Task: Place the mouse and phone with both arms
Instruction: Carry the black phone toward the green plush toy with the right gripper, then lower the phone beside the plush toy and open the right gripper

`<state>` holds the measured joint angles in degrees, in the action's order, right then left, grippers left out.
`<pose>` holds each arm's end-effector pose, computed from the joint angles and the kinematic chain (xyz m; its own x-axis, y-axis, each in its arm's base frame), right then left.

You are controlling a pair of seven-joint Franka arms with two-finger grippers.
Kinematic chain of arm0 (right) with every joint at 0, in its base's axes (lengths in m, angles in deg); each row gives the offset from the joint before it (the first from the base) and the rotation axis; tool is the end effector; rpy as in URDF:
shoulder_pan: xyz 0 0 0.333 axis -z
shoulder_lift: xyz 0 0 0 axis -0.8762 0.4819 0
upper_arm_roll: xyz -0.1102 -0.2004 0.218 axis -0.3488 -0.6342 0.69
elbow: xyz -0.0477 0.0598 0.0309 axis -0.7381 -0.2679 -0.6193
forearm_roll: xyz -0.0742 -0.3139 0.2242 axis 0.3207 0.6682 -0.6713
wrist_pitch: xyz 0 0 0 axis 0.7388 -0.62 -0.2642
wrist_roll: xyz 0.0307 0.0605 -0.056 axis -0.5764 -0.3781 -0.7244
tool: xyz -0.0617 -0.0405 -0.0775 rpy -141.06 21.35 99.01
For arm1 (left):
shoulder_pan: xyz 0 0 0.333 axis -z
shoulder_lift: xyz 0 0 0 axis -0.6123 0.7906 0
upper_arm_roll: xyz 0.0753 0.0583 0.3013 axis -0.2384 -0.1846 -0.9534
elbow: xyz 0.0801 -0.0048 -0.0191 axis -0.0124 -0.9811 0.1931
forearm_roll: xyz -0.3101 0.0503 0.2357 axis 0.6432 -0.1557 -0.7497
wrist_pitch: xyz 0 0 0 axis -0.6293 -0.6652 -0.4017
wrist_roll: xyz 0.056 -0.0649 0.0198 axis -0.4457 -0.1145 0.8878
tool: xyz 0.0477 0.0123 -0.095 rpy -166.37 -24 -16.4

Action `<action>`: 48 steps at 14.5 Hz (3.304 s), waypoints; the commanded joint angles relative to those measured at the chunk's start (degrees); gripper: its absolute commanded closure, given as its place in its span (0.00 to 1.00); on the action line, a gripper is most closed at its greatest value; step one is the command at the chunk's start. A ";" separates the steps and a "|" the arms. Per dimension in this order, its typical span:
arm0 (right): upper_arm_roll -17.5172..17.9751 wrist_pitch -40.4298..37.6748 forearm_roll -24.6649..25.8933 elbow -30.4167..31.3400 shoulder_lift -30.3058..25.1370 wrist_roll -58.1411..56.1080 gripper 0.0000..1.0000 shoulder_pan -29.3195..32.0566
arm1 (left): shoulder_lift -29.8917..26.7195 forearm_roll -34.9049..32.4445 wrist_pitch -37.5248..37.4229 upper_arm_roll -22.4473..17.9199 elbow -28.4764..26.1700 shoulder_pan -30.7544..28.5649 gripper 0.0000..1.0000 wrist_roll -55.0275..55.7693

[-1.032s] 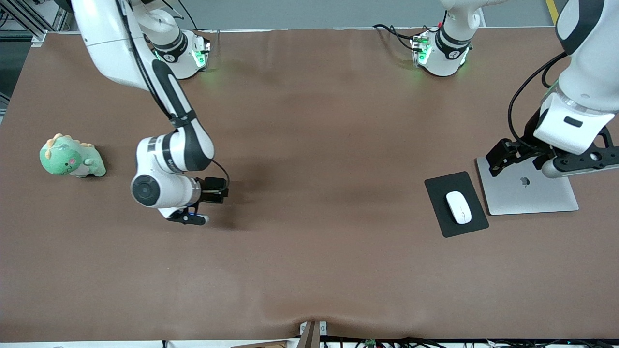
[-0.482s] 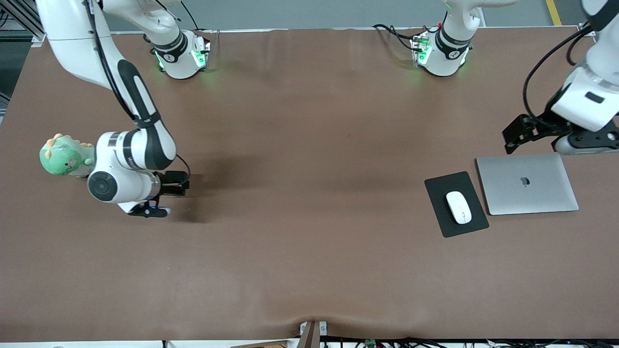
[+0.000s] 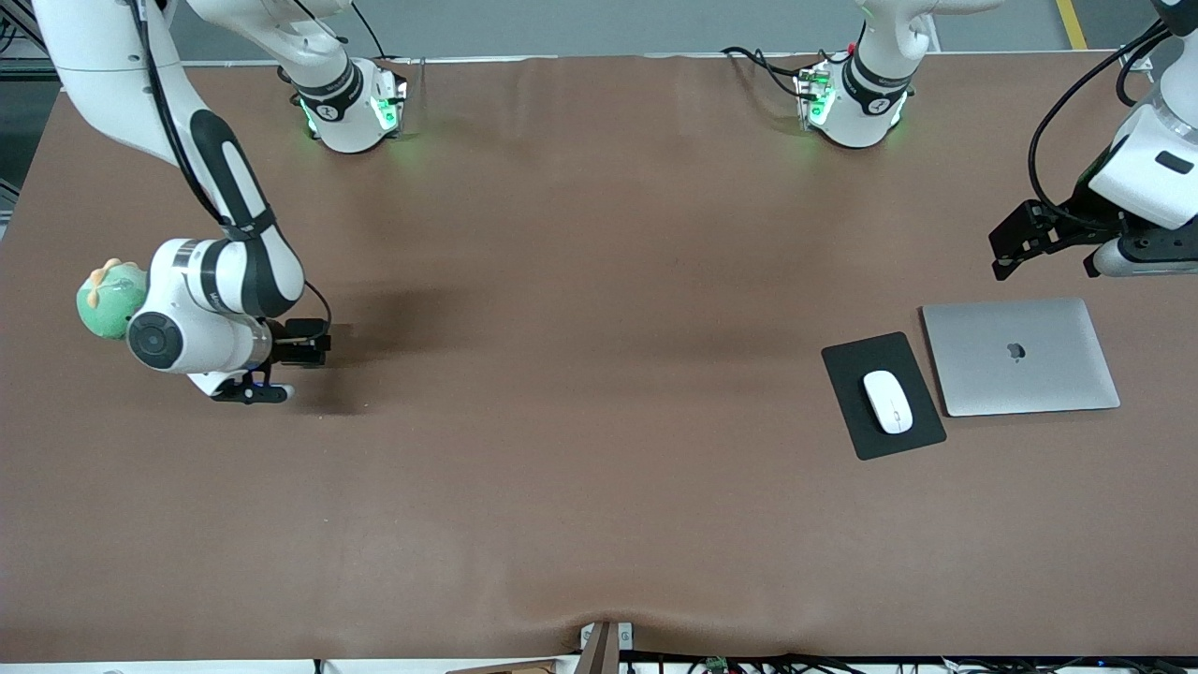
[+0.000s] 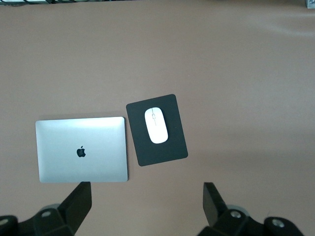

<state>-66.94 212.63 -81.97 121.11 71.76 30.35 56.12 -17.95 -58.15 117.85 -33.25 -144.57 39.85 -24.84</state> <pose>0.5534 -0.0274 0.1952 0.9512 -0.0098 -0.3086 -0.0147 -0.9998 -0.0136 0.5590 -0.0790 0.6338 0.9922 -0.0175 0.1238 -0.0114 -0.9987 -0.0502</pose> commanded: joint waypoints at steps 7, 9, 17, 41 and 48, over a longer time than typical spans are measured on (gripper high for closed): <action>0.65 5.62 1.25 6.44 -2.37 -8.65 1.00 7.44 | -1.53 1.08 -1.10 -0.24 -1.01 -0.25 0.00 -0.69; 0.74 6.76 1.25 6.88 -1.93 -8.57 1.00 8.41 | -1.54 1.08 -1.10 -0.51 -0.92 -0.34 0.00 -0.69; 0.91 4.50 1.08 4.97 -0.44 -8.74 0.00 9.29 | -1.45 1.08 -1.01 -0.60 -0.75 -1.39 0.00 -0.17; 4.96 -29.44 1.08 -45.65 1.24 -17.10 0.00 10.17 | 0.22 0.64 -0.84 -0.51 0.04 -1.48 0.00 -0.87; 4.43 -36.72 1.69 -52.25 -2.36 -16.83 0.00 9.21 | 0.75 0.29 -1.10 -0.51 0.84 -1.40 0.00 -0.34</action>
<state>-63.31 179.82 -81.77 70.93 70.95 12.49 64.93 -17.66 -58.14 117.57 -33.75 -145.27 38.64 -24.80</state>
